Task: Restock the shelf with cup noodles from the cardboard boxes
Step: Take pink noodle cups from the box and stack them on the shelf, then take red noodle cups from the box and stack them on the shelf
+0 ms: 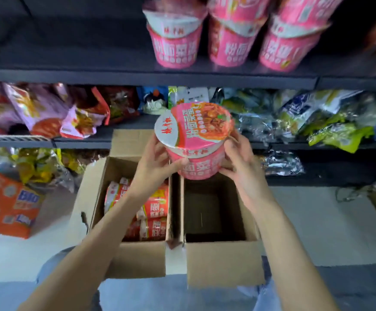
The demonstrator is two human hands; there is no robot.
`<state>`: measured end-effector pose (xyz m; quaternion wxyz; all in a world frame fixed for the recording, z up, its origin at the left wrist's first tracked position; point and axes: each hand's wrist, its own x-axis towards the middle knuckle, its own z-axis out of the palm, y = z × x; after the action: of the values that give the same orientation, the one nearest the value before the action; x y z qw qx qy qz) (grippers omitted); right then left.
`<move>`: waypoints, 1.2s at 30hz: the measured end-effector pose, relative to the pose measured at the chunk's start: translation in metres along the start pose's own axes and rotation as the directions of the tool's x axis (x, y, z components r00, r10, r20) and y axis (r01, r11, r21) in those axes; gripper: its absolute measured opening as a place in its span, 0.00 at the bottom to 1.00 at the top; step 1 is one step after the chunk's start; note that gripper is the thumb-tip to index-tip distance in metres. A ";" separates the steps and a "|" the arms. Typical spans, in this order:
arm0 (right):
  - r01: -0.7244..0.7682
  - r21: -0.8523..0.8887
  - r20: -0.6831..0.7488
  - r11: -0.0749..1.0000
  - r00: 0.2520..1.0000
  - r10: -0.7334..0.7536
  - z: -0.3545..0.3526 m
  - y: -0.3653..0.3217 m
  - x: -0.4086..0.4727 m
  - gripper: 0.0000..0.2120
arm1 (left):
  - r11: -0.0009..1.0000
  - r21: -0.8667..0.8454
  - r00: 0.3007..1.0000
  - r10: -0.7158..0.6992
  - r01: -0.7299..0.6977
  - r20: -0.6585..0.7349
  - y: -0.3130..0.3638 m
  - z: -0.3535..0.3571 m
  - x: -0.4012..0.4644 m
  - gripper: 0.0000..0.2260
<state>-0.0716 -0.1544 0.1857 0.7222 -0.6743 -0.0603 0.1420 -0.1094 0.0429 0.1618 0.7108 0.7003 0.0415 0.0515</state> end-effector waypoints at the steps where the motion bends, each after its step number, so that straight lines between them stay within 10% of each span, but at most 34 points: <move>1: 0.071 -0.041 0.054 0.997 0.996 -0.068 0.006 -0.012 0.005 0.32 | 0.999 -0.008 0.998 0.052 -0.052 -0.022 0.020 -0.004 0.007 0.36; 10: 0.441 -0.551 0.028 0.709 0.858 -0.513 0.056 -0.132 0.118 0.44 | 0.861 0.216 0.810 0.508 -0.461 -0.293 0.129 -0.035 0.107 0.38; 17: 0.453 -0.536 -0.101 0.712 0.803 -0.587 0.086 -0.156 0.214 0.34 | 0.832 0.360 0.848 0.503 -0.422 -0.168 0.143 -0.052 0.216 0.40; 24: 0.305 -0.845 -0.039 0.440 0.785 -0.618 0.091 -0.140 0.230 0.38 | 0.805 0.569 0.914 0.343 -0.167 -0.216 0.146 -0.059 0.255 0.32; 36: 0.446 -0.780 0.122 0.439 0.796 -0.593 0.119 -0.035 0.103 0.18 | 0.792 0.542 0.879 0.440 -0.281 -0.186 0.074 -0.129 0.070 0.14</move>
<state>-0.0025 -0.0124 0.2192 0.3678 -0.8738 -0.2583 -0.1856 -0.0586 0.1811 0.2343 0.4664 0.8381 0.0258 0.2818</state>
